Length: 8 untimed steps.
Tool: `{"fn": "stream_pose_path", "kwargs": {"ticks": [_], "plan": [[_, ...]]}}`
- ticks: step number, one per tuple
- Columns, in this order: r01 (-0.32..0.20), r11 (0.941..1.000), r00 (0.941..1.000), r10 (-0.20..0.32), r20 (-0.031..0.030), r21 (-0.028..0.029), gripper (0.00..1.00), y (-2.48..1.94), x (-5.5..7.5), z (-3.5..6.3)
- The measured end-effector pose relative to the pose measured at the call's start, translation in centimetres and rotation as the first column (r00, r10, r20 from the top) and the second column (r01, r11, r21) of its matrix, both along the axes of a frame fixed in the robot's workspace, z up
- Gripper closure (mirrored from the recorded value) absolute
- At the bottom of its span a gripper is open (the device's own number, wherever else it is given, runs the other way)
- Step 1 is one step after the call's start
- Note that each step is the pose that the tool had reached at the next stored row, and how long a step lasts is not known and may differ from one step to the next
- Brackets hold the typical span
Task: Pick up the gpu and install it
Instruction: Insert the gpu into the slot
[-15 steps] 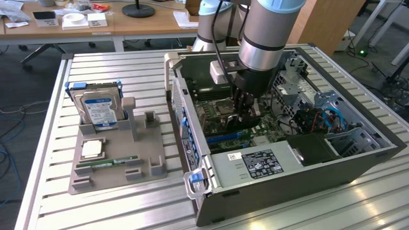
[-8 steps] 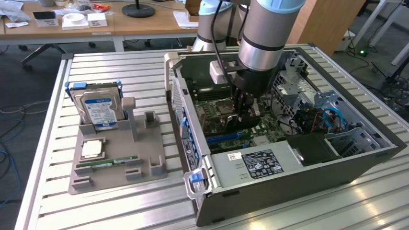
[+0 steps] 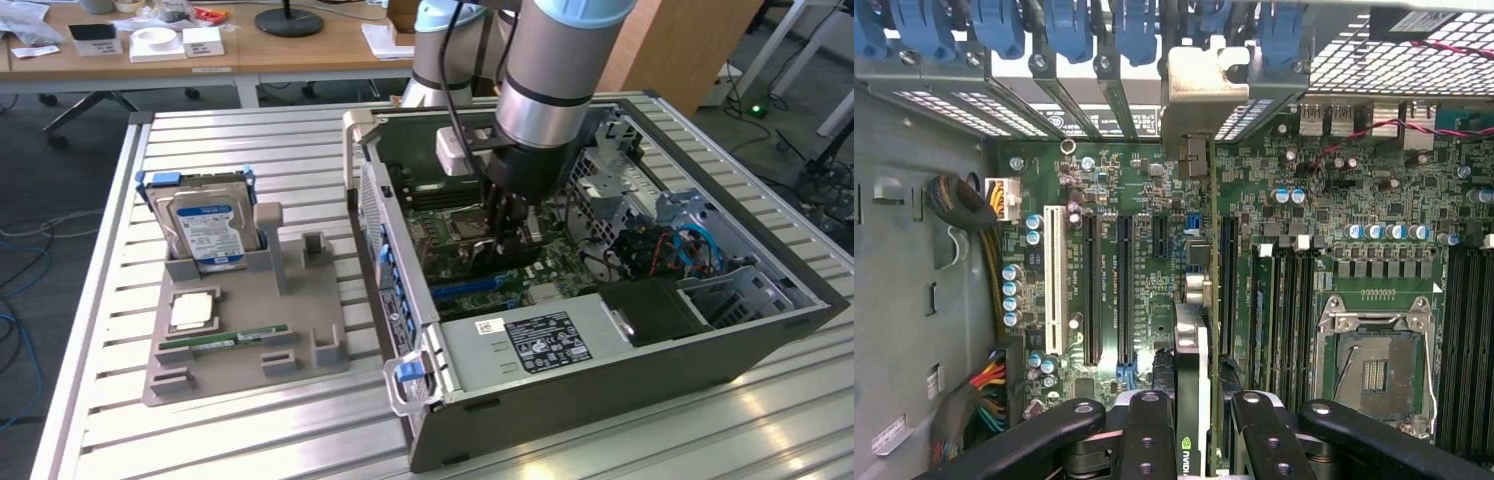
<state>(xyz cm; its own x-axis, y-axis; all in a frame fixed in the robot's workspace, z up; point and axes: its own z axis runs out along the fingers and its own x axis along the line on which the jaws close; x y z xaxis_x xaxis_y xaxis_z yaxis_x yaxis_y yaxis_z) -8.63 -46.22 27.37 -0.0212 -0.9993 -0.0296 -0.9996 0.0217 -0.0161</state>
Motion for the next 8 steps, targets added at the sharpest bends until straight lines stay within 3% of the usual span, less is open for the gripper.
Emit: {"fn": "stream_pose_path", "kwargs": {"ticks": [8], "plan": [[0.000, 1.0000, 1.0000, 0.000, 0.0009, 0.0001, 0.73, 0.01, -0.32, -0.02]]}}
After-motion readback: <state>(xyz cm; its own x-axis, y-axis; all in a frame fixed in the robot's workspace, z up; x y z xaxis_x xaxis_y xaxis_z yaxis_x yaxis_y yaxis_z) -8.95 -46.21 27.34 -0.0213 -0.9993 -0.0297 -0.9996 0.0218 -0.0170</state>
